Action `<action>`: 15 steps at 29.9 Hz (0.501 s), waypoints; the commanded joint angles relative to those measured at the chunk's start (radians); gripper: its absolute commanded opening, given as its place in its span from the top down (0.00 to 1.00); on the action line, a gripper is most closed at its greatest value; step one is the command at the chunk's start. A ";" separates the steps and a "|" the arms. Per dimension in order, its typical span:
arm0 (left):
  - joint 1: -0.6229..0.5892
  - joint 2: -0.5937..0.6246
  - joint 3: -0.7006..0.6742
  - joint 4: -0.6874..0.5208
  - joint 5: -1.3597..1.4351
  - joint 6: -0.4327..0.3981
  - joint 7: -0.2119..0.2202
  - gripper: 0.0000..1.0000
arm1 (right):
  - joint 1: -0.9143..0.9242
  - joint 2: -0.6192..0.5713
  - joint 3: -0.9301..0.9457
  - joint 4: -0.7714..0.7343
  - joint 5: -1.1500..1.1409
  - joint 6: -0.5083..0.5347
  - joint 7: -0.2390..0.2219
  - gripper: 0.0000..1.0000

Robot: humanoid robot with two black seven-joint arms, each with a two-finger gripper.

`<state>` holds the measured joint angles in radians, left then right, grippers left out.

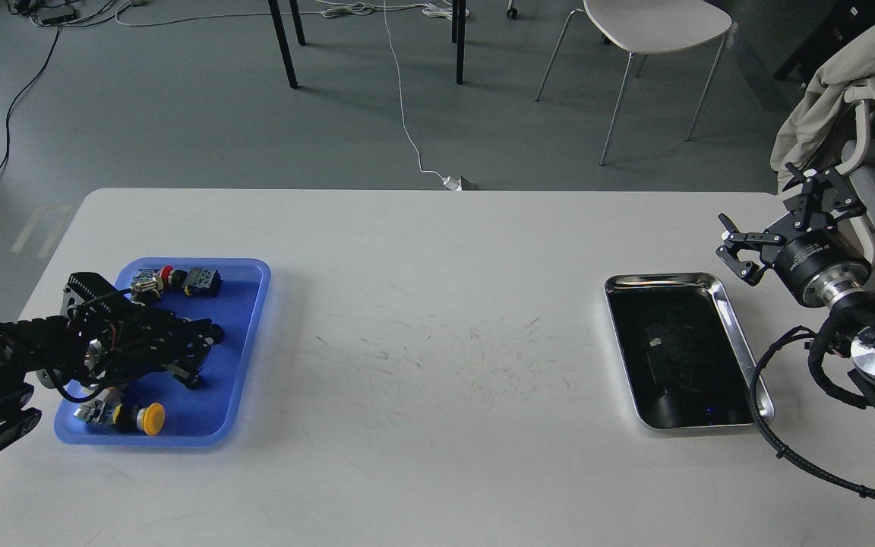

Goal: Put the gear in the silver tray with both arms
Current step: 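Grasp a small black gear in the blue tray with the left gripper, then carry the black gear with the left gripper toward the silver tray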

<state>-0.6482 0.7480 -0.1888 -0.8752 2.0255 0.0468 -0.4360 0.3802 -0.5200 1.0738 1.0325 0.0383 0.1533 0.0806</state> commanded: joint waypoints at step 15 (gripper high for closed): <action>-0.211 0.159 -0.018 -0.419 -0.103 -0.139 0.060 0.89 | 0.006 -0.006 -0.002 0.003 0.000 0.000 -0.001 0.00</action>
<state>-0.8312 0.8963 -0.2032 -1.1830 1.9376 -0.0507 -0.4139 0.3833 -0.5247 1.0722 1.0357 0.0383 0.1543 0.0797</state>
